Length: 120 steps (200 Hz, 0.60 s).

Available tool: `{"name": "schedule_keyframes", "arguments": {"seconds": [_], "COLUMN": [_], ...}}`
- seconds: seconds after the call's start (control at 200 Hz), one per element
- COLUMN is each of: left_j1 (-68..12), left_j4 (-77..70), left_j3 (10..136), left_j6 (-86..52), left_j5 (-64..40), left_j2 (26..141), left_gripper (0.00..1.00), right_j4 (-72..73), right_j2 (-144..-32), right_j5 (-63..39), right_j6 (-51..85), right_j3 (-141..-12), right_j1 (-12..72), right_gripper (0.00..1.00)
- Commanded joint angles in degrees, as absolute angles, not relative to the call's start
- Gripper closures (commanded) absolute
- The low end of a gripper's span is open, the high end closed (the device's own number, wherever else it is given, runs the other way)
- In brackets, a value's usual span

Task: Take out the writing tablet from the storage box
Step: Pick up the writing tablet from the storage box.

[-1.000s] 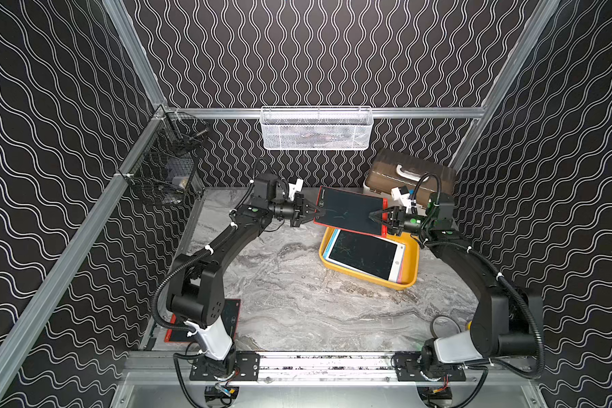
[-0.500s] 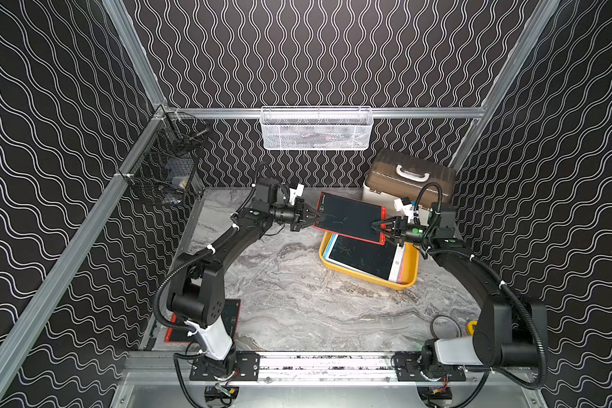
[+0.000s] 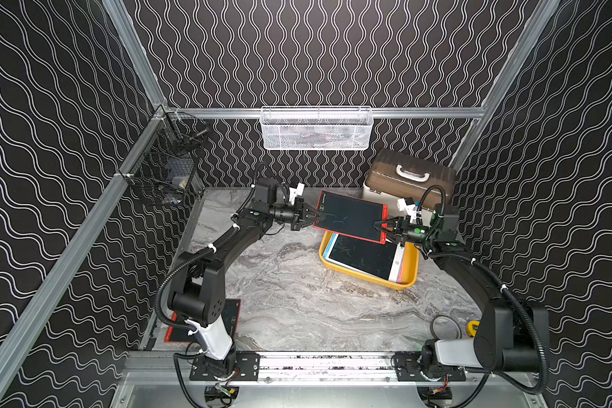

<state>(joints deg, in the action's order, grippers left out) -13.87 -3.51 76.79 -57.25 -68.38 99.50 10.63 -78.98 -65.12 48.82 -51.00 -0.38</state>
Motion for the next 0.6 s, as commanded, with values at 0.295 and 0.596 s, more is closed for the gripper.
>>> {"name": "schedule_keyframes", "arguments": {"seconds": [0.295,0.596], "left_j1": [-13.84,-13.89], "left_j4": [-0.64,3.16], "left_j3": [78.52,80.17], "left_j6": [-54.33,-51.6], "left_j5": [-67.72,-66.62], "left_j2": [101.9,102.04], "left_gripper": [0.96,0.71], "right_j4": [11.78,11.18], "right_j2": [-77.66,-77.69], "right_j5": [-64.1,-63.34], "right_j6": [49.29,49.49], "right_j3": [-51.93,-52.4], "right_j1": [-0.26,-0.26], "right_gripper": [0.86,0.95]}}
